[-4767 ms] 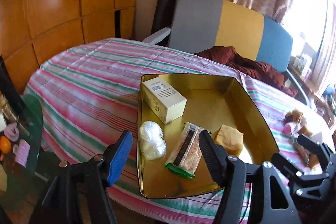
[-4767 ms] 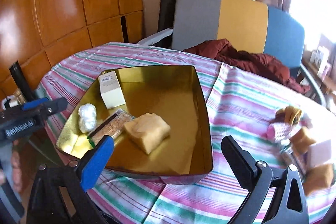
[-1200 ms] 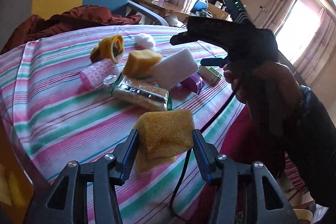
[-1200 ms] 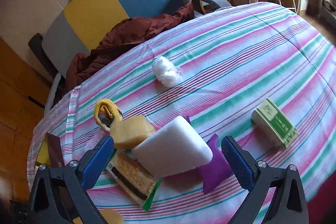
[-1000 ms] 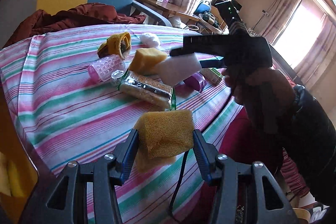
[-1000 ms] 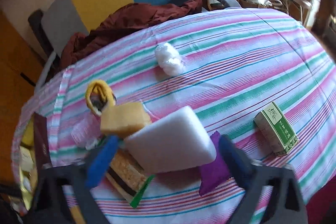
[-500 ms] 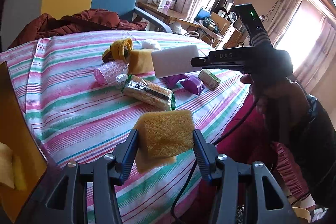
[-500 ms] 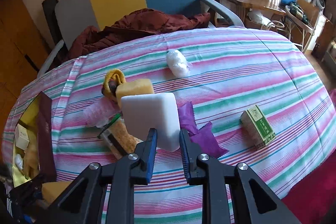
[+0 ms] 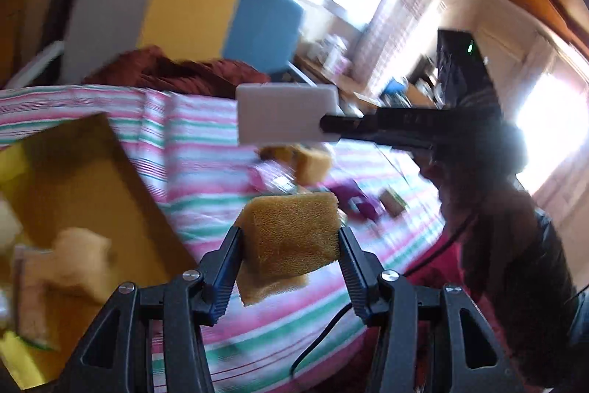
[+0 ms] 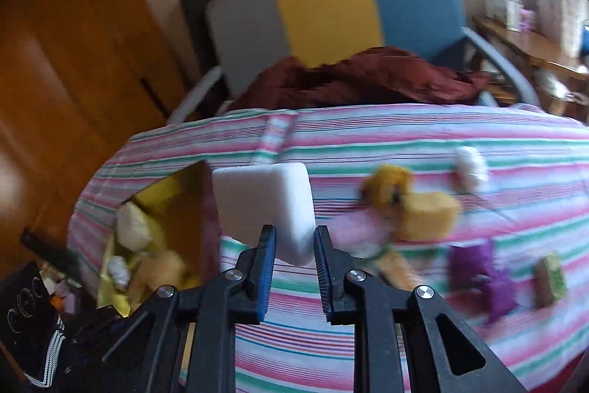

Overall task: Organize objects
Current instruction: 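Carry the yellow sponge with the left tool while the right tool carries the white eraser sponge to tray, then release the yellow sponge into the gold tray with the left tool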

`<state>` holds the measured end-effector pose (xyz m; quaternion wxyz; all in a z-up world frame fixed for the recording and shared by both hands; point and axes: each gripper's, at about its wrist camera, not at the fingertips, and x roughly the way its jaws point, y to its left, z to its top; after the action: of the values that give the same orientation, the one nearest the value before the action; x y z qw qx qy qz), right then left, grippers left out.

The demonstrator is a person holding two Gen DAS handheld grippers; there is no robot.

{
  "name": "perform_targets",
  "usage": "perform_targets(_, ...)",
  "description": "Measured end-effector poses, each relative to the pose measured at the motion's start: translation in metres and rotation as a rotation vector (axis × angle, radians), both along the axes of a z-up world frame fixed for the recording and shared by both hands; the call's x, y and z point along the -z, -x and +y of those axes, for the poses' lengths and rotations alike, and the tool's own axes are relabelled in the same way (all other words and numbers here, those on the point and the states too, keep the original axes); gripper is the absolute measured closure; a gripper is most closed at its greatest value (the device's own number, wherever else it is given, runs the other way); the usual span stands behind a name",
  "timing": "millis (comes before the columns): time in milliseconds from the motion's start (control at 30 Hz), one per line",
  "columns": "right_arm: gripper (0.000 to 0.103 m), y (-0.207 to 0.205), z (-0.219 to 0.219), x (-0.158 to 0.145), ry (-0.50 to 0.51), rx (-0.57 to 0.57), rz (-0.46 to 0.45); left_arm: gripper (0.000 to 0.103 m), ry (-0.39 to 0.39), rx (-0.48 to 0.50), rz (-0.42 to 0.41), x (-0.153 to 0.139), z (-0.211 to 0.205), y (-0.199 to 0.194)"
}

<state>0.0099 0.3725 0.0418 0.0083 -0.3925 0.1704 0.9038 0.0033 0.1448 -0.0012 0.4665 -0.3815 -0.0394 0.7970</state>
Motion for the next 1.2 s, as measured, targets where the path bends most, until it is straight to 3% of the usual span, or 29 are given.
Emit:
perform_targets(133, 0.081, 0.045, -0.056, 0.005, 0.045, -0.122, 0.0, 0.051, -0.005, -0.147, 0.019, -0.008, -0.054, 0.017)
perform_targets(200, 0.073, 0.067, -0.083, 0.009, 0.064, -0.174, -0.004, 0.05, 0.009, -0.24, 0.026, -0.008, -0.085, 0.025)
perform_targets(233, 0.052, 0.077, -0.095, 0.011, 0.075, -0.195, -0.002, 0.05, 0.017, -0.281, 0.023, -0.005, -0.099, 0.028)
perform_targets(300, 0.031, 0.092, -0.116, 0.013, 0.088, -0.225, 0.014, 0.05, 0.038, -0.344, 0.014, 0.001, -0.119, 0.033)
perform_targets(400, 0.025, 0.102, -0.14, 0.014, 0.087, -0.262, 0.026, 0.046, 0.091, -0.424, -0.002, 0.015, -0.147, 0.038)
perform_targets(500, 0.001, 0.093, -0.15, 0.015, 0.054, -0.262, 0.068, 0.044, 0.156, -0.497, -0.031, 0.032, -0.167, 0.038)
perform_targets(600, 0.0, 0.079, -0.157, 0.015, -0.01, -0.273, 0.092, 0.041, 0.207, -0.548, -0.06, 0.045, -0.181, 0.04)
perform_targets(733, 0.0, 0.063, -0.164, 0.021, -0.13, -0.256, 0.082, 0.036, 0.236, -0.548, -0.064, 0.054, -0.181, 0.043)
perform_targets(833, 0.0, 0.053, -0.164, 0.026, -0.15, -0.24, 0.076, 0.035, 0.242, -0.535, -0.071, 0.058, -0.178, 0.045)
perform_targets(967, 0.0, 0.04, -0.159, 0.036, -0.191, -0.168, 0.051, 0.027, 0.267, -0.565, -0.06, 0.055, -0.178, 0.039)
perform_targets(1067, 0.012, 0.036, -0.154, 0.052, -0.151, -0.2, -0.02, 0.02, 0.253, -0.584, -0.021, 0.045, -0.183, 0.034)
perform_targets(1200, 0.013, 0.023, -0.153, 0.064, -0.162, -0.193, -0.049, 0.02, 0.282, -0.611, 0.031, 0.033, -0.184, 0.032)
